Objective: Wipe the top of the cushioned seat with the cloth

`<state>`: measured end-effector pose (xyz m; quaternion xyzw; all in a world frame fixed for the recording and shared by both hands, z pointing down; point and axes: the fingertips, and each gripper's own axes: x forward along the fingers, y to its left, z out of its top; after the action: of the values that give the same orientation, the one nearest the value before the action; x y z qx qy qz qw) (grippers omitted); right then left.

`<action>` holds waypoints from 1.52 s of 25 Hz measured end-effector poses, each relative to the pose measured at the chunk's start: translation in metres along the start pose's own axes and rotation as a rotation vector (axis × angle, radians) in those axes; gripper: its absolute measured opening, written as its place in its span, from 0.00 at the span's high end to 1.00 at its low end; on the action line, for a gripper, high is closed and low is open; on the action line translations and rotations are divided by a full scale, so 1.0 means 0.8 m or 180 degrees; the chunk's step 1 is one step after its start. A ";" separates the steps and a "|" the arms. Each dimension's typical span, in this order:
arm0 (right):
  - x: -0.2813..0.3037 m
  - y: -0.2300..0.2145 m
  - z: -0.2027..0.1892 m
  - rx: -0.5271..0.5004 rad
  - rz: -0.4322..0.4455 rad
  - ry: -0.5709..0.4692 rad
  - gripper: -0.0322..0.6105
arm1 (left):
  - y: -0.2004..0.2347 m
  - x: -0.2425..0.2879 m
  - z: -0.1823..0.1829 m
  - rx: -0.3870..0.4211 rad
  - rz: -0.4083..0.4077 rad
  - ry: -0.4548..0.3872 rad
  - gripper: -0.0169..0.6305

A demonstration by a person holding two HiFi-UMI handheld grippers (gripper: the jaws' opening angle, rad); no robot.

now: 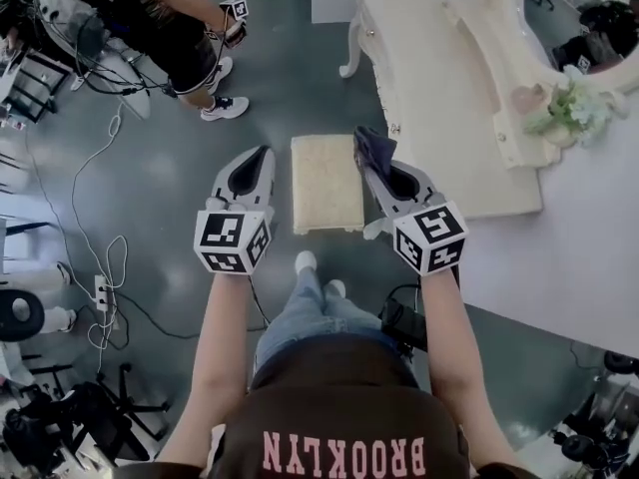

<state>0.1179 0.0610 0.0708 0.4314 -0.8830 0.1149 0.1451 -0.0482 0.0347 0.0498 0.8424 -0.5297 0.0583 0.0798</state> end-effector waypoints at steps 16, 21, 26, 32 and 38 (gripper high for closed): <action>-0.104 -0.033 0.062 -0.0320 -0.0796 -0.0946 0.89 | -0.028 -0.031 0.095 0.0273 -0.0088 -0.0667 0.97; -0.124 -0.040 0.062 -0.0239 -0.0924 -0.1019 0.89 | -0.032 -0.039 0.098 0.0287 -0.0101 -0.0710 0.97; -0.131 -0.047 0.052 -0.0303 -0.0960 -0.0949 0.89 | -0.038 -0.038 0.094 0.0269 -0.0085 -0.0703 0.97; -0.139 -0.047 0.050 -0.0372 -0.1021 -0.0924 0.89 | -0.029 -0.046 0.093 0.0259 -0.0017 -0.0710 0.97; -0.154 -0.041 0.053 -0.0434 -0.1045 -0.1020 0.89 | -0.030 -0.066 0.092 0.0392 0.0074 -0.0808 0.97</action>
<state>0.2095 0.1168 -0.0095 0.5711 -0.8184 -0.0400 0.0486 -0.0483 0.0775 -0.0335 0.8401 -0.5407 -0.0155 -0.0404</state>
